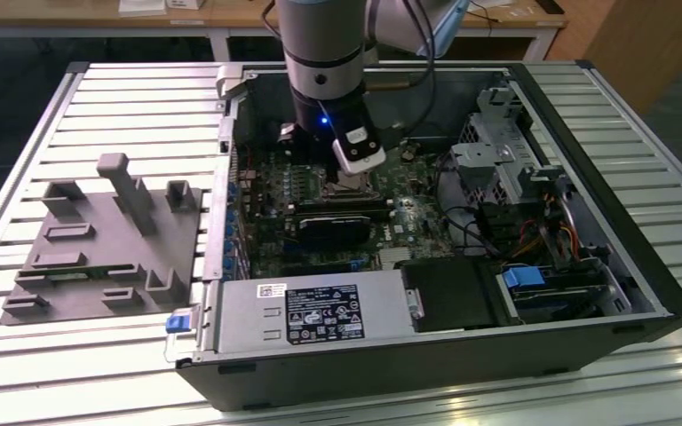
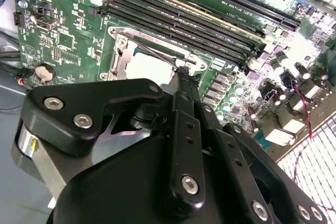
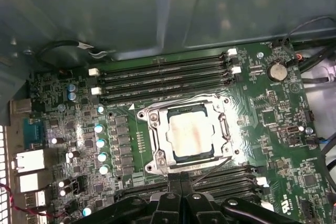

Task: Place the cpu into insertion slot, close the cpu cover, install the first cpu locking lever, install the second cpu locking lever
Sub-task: 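Install the second cpu locking lever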

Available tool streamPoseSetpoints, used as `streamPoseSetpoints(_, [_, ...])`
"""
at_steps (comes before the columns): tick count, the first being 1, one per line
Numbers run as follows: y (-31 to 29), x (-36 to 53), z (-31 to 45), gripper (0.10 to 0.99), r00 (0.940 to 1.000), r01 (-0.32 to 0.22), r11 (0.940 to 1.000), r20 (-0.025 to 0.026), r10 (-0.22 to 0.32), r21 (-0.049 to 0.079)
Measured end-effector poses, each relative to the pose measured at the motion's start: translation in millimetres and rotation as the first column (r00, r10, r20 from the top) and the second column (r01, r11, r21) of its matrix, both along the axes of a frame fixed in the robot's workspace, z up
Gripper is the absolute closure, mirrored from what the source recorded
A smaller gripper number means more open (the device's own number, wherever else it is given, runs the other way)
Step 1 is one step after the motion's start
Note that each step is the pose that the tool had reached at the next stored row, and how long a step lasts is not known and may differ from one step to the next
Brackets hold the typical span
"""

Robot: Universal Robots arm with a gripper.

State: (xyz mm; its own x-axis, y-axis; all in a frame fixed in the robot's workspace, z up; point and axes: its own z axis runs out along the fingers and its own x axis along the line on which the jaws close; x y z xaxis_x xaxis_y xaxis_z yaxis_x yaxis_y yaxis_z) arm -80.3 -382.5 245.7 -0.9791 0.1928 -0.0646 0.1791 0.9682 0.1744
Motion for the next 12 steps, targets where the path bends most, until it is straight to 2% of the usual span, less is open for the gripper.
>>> streamPoseSetpoints(12, [-2.3,-0.1,-7.9,0.984,1.0000,0.000,1.0000,-0.0025,0.000,0.007])
